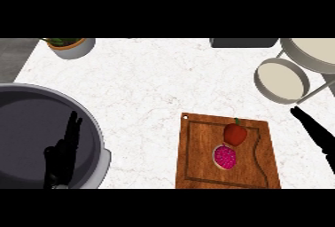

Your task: Pick the cupcake from the cutting board and place it in the tiered basket

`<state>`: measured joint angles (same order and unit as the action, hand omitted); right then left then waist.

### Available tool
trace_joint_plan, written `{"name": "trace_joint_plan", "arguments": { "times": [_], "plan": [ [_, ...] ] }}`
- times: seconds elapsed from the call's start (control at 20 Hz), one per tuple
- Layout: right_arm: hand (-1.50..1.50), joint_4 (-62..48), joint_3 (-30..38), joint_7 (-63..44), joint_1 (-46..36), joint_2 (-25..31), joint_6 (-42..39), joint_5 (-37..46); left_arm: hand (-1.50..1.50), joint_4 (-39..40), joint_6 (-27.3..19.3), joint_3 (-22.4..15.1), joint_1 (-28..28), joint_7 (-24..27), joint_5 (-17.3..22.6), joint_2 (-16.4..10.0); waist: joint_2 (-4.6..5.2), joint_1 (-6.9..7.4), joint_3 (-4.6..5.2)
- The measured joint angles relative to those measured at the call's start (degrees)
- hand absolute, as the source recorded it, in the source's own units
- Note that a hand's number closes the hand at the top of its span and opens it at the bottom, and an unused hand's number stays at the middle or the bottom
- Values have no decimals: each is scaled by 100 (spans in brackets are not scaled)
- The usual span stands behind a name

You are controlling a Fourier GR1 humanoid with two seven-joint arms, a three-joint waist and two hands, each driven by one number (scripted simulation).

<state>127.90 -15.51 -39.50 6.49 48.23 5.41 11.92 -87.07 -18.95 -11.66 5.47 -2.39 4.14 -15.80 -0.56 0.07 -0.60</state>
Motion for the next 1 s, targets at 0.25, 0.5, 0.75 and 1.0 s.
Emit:
{"name": "trace_joint_plan", "arguments": {
  "times": [0.25, 0.5, 0.75, 1.0],
  "plan": [
    [-150, -96, -878, -868, -468, -451, -40, 1060, 0, 97, 102, 20, -77, 38, 2, 67, 5, 57, -18],
    [-150, -488, -1551, -1459, -868, -839, -348, 1871, 0, 107, 194, 68, -111, -40, 38, 75, 6, 72, -26],
    [-150, -757, -2052, -1992, -1206, -1247, -813, 2304, 0, 134, 216, 109, -105, -7, 12, 111, 4, 61, -28],
    [-150, -1071, -2329, -2059, -1294, -1734, -959, 2568, 0, 132, 234, 130, -54, 97, -55, 167, -3, 39, -40]
  ]
}}
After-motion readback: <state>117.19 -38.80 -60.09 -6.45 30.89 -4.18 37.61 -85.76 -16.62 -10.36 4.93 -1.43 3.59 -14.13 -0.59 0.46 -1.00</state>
